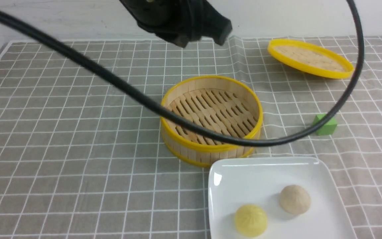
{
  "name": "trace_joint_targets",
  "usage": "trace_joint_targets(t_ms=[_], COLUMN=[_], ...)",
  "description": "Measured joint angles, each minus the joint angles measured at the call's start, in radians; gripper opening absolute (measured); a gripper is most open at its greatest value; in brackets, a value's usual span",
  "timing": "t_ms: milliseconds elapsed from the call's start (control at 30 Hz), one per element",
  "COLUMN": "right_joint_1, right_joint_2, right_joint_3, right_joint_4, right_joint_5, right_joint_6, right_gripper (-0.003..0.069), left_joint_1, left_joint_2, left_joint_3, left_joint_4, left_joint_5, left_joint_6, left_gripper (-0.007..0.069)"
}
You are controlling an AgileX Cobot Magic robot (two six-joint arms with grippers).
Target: Put the steamed buns into the plate on the grey tablecloth.
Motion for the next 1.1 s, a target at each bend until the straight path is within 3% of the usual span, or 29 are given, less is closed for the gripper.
trace_joint_targets(t_ms=[167,400,533,667,733,767,800,833,933,1000,1033,1100], right_joint_1=[-0.059,-0.064,-0.064,-0.064,-0.064,-0.064,-0.064,-0.064,-0.064,-0.064,-0.064,-0.064], right_joint_2=[0.000,0.000,0.000,0.000,0.000,0.000,0.000,0.000,0.000,0.000,0.000,0.000], right_joint_3=[0.027,0.029,0.029,0.029,0.029,0.029,0.029,0.029,0.029,0.029,0.029,0.029], right_joint_4=[-0.005,-0.004,-0.002,-0.001,-0.001,-0.001,-0.001,-0.001,-0.001,-0.001,-0.001,-0.001], right_joint_5=[-0.055,-0.062,-0.063,-0.064,-0.064,-0.064,-0.064,-0.064,-0.065,-0.065,-0.066,-0.066], right_joint_6=[0.001,0.001,0.001,0.001,0.001,0.001,0.001,0.001,0.001,0.001,0.001,0.001], right_gripper=[0.0019,0.0027,0.0033,0.0038,0.0042,0.0043,0.0045,0.0046,0.0051,0.0054,0.0057,0.0060], left_joint_1=[0.000,0.000,0.000,0.000,0.000,0.000,0.000,0.000,0.000,0.000,0.000,0.000], left_joint_2=[-0.171,-0.363,-0.510,-0.702,-0.821,-0.830,-0.902,-0.926,-1.023,-1.057,-1.086,-1.099], left_joint_3=[-0.001,0.017,0.171,0.470,0.722,0.743,0.904,0.962,1.204,1.287,1.362,1.407], left_joint_4=[0.025,0.051,0.067,0.074,0.073,0.073,0.088,0.100,0.221,0.290,0.371,0.412], left_joint_5=[0.002,0.003,0.003,-0.009,-0.139,-0.155,-0.316,-0.383,-0.742,-0.844,-1.031,-1.114], left_joint_6=[0.000,-0.026,-0.085,-0.171,-0.237,-0.244,-0.299,-0.321,-0.414,-0.446,-0.481,-0.499], left_gripper=[0.0019,0.0019,0.0019,0.0019,0.0019,0.0019,0.0020,0.0020,0.0020,0.0022,0.0024,0.0026])
